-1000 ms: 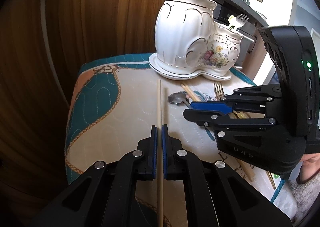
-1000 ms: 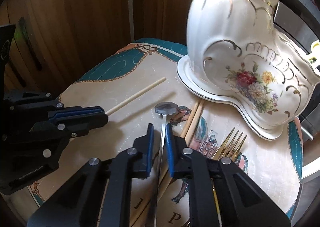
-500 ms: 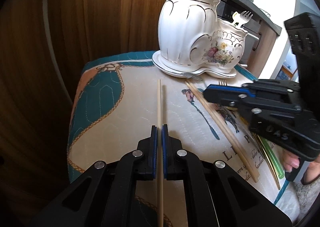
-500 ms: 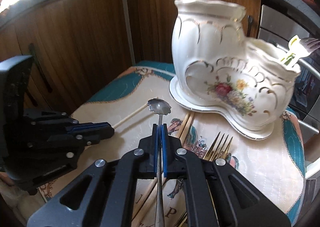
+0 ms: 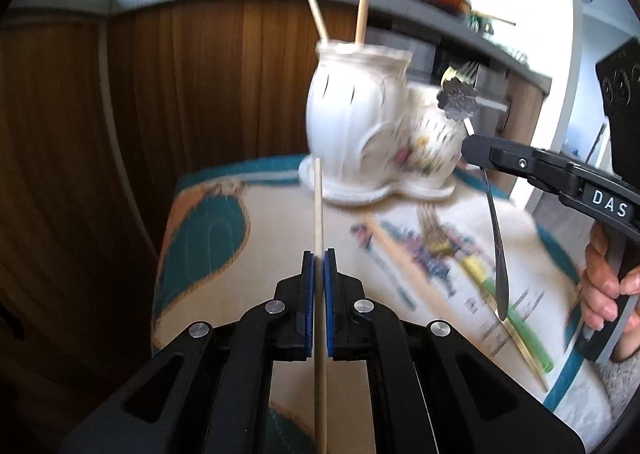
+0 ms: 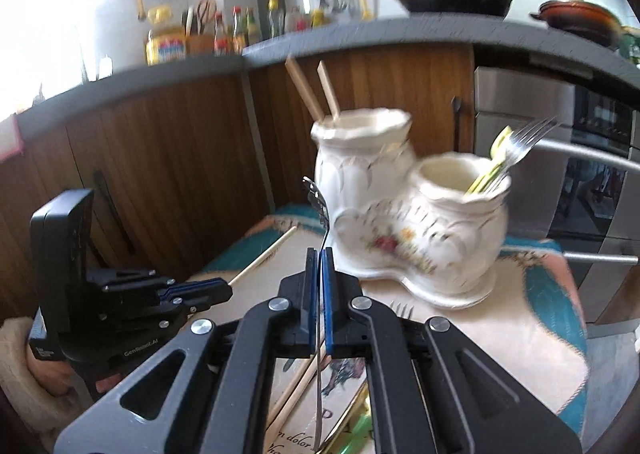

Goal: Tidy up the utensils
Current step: 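Carry the chopstick and spoon up over the ceramic pot with both grippers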

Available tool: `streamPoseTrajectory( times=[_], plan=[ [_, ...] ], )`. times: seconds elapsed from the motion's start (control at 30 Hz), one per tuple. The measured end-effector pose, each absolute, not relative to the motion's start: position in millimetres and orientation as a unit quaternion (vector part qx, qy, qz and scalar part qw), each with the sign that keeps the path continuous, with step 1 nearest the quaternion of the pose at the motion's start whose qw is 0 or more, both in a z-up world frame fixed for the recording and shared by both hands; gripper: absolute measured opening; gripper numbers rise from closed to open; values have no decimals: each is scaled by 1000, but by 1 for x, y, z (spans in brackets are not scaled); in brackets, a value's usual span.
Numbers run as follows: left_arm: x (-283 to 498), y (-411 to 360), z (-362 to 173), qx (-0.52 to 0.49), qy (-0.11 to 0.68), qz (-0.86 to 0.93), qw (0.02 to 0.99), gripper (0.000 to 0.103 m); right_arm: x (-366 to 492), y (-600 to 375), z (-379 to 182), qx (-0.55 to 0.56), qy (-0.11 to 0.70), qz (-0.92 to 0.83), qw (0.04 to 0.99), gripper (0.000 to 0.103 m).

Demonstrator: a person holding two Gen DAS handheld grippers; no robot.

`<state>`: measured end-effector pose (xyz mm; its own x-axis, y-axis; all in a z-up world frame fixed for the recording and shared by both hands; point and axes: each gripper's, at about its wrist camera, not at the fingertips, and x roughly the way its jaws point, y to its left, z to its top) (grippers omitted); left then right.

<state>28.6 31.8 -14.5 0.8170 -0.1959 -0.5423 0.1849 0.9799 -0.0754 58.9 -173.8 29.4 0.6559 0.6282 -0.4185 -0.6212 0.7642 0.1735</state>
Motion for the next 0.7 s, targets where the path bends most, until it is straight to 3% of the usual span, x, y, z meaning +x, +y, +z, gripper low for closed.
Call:
streamPoseTrajectory(
  times=[0.23, 0.7],
  plan=[
    [9, 26, 17, -17, 186, -121, 975, 5, 58, -199, 46, 41, 190, 328, 924, 2],
    [28, 30, 60, -89, 114, -181, 973, 5, 72, -231, 84, 96, 131, 291, 943, 2]
  ],
)
